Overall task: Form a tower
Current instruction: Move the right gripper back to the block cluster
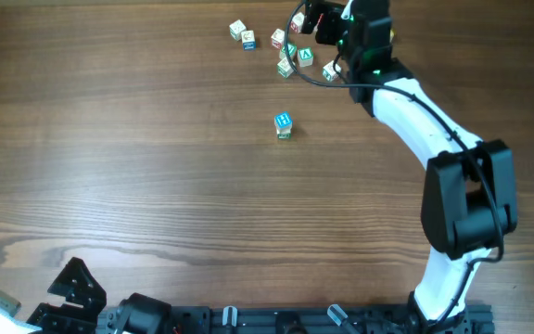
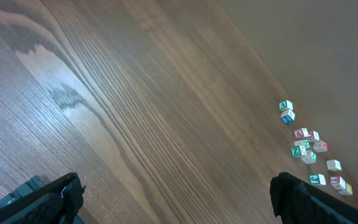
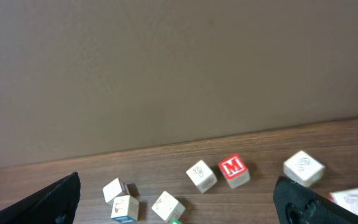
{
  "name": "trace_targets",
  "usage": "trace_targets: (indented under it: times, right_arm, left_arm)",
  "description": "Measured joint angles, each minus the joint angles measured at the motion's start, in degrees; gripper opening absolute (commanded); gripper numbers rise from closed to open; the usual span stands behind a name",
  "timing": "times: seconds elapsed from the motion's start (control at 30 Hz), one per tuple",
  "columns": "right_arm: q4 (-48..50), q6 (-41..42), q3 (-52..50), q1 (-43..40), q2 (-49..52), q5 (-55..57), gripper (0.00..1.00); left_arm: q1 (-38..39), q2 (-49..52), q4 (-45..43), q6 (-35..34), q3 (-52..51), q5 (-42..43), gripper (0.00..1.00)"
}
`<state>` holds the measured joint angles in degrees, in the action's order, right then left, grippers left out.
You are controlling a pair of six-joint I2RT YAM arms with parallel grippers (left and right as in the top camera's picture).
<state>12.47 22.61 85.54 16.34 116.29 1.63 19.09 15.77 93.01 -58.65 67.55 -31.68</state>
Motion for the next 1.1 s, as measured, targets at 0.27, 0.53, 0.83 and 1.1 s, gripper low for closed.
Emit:
trace_targets:
  times: [0.27,0.53,0.83,1.1]
  right_arm:
    - [-13.6,-2.4,11.9,1.2,10.0,-2.3,0.99]
    - [-25.7,-6.5,18.3,0.1,11.4,-1.4,0.99]
    - [-34.6,-14.5,18.6,-2.5,12.5,-1.2,0.99]
    - [-39.2,-29.1,18.7,-4.9,18.5,-7.3,0.97]
  left_arm:
    - [0.0,0.0,0.0,0.0,0.0,0.0,1.0]
    - [0.0,0.0,0.0,0.0,0.0,0.0,1.0]
    - [0.0,0.0,0.0,0.0,0.0,0.0,1.0]
    - [0.0,0.0,0.0,0.0,0.0,0.0,1.0]
